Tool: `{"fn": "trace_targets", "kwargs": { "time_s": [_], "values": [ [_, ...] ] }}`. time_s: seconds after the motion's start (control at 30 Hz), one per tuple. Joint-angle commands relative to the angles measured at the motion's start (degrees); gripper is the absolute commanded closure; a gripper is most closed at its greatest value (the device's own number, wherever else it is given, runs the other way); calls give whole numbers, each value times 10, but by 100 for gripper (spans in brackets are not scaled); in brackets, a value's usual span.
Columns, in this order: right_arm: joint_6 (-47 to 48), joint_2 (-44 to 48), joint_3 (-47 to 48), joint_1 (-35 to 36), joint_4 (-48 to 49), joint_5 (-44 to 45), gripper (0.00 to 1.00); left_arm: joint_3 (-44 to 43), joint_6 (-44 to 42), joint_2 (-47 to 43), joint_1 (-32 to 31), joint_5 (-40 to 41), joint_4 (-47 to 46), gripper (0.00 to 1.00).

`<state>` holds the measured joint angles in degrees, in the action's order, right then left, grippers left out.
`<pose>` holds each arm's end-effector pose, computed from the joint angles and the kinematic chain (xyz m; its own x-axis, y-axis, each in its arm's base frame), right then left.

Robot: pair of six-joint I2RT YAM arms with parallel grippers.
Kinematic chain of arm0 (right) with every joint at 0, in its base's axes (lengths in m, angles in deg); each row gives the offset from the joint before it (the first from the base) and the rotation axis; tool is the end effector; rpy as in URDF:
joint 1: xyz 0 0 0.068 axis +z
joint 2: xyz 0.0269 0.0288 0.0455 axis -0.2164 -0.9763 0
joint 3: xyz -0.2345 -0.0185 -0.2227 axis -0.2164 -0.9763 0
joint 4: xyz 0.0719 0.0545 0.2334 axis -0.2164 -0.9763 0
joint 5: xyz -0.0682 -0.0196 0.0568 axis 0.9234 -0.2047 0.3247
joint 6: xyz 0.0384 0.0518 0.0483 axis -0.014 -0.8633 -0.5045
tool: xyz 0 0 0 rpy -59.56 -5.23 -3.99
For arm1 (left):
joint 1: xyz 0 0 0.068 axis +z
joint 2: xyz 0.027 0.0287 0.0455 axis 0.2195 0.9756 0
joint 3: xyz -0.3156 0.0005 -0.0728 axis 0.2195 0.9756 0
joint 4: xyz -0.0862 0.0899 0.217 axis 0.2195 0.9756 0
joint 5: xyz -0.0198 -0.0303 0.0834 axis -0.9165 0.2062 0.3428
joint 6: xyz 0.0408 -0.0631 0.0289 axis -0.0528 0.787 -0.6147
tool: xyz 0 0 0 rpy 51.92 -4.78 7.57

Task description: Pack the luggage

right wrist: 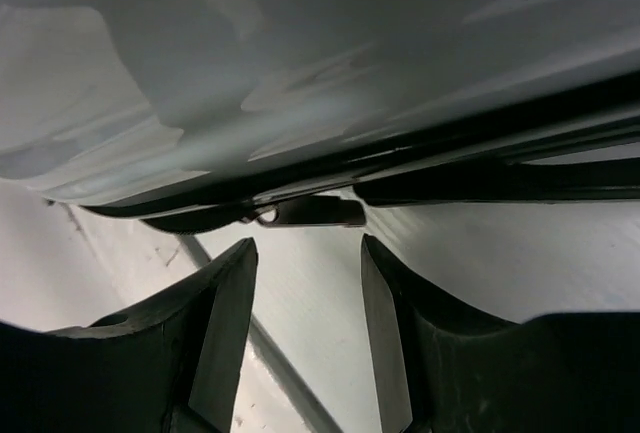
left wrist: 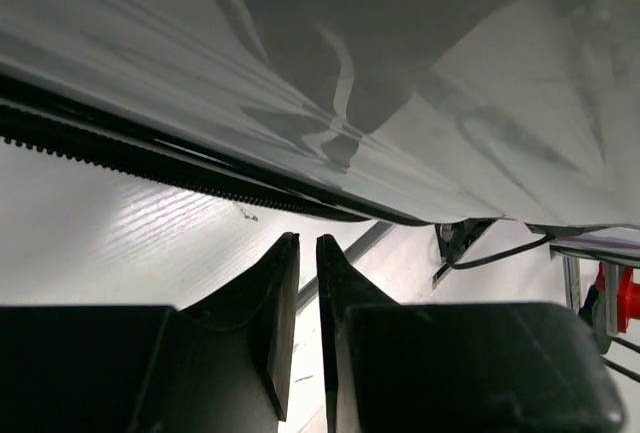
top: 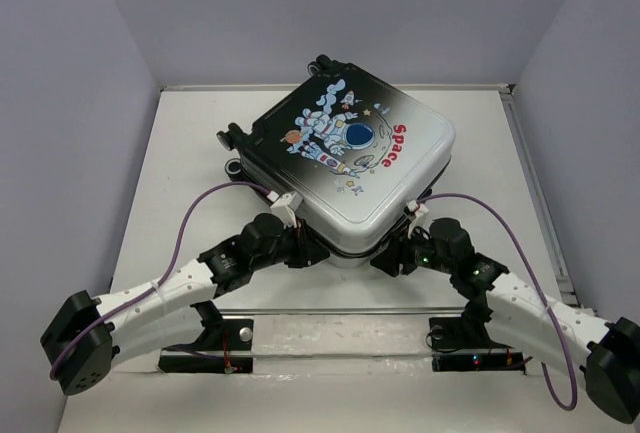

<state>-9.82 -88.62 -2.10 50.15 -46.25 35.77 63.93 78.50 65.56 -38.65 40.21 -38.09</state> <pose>0.1004 0.1104 0.2066 -0.6958 -0.0262 -0.7177 -0.5831 0.6041 0.5432 0.1120 -0.1572 0.2537 -0.7835 -0.1713 -0.5973 0.4249 0.5538 -0.7161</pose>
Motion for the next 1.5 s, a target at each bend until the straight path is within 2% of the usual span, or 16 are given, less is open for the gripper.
{"fn": "trace_targets", "kwargs": {
  "time_s": [0.0, 0.23, 0.67, 0.9, 1.03, 1.2, 1.4, 1.47],
  "values": [
    [34, -13, -6, 32, 117, 107, 47, -38, -7, 18, -3, 0, -56, 76],
    [48, 25, -35, 43, 158, 173, 46, -31, 3, 5, -3, 7, -52, 77],
    [67, 103, -67, 53, 217, 164, 51, -20, 12, -8, -3, 24, -53, 77],
    [69, 32, -53, 53, 261, 151, 52, -15, 17, -10, -4, 30, -59, 77],
    [61, 35, -70, 53, 297, 162, 61, -14, 16, -10, -4, 31, -64, 78],
    [54, 36, -78, 53, 317, 173, 66, -13, 14, -2, -5, 29, -73, 78],
    [41, 14, -89, 53, 357, 184, 82, -13, 17, 6, -6, 26, -88, 78],
    [30, 14, -95, 53, 376, 188, 91, -16, 18, 13, -8, 24, -98, 78]
  ]
}}
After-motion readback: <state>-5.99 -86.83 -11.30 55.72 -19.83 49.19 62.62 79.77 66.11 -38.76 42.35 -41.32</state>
